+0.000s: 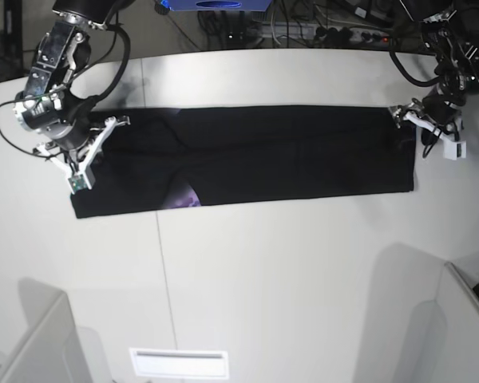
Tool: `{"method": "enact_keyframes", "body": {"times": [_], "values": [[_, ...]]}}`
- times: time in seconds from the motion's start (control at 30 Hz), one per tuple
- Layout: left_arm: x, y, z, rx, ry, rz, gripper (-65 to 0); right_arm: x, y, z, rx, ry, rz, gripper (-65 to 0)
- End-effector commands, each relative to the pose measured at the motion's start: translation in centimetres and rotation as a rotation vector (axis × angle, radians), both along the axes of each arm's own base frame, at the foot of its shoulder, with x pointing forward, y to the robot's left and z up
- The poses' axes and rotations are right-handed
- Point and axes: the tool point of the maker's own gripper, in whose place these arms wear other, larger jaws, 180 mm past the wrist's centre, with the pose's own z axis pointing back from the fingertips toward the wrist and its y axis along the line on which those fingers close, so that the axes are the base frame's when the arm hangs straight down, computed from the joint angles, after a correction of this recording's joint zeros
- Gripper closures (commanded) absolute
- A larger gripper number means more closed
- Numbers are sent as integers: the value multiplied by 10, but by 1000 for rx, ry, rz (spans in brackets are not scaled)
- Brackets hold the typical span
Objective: Fold the T-shirt properly
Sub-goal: 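Grasp the folded strip's ends and pull it away from the robot, then grasp the strip's end with the left gripper and fold it toward the right gripper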
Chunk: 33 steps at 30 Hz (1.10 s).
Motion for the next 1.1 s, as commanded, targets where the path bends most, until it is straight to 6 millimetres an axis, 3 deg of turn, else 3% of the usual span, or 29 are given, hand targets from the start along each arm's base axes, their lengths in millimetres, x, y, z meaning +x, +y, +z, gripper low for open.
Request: {"method": "enact_keyframes", "body": {"times": [0.0,0.1,0.23,0.33,0.37,0.5,0.67,0.9,1.07], "values": [[2,7,2,10,0,1,-650,9,-1,12,-1,-53,5,0],[-3,5,-9,-15,28,9,-650,9,-1,12,-1,-53,5,0],[4,4,-9,-25,19,10,-650,9,-1,12,-1,-51,5,0],[8,-9,-11,-32,26,-32,-650,9,-1,12,-1,-51,5,0],[9,-12,-12,-33,27,-39,-599,9,-1,12,-1,-51,5,0],[10,-15,-20,-56,45,-32,-278,9,-1,12,-1,-51,5,0],[3,-10,-43,-112,103,13,0,9,-1,12,-2,-51,4,0],[2,37,-14,-42,30,112,0,8,-1,12,-2,-48,3,0],[1,59,18,176,19,84,0,10,14,16,91,-79,20,0]]}}
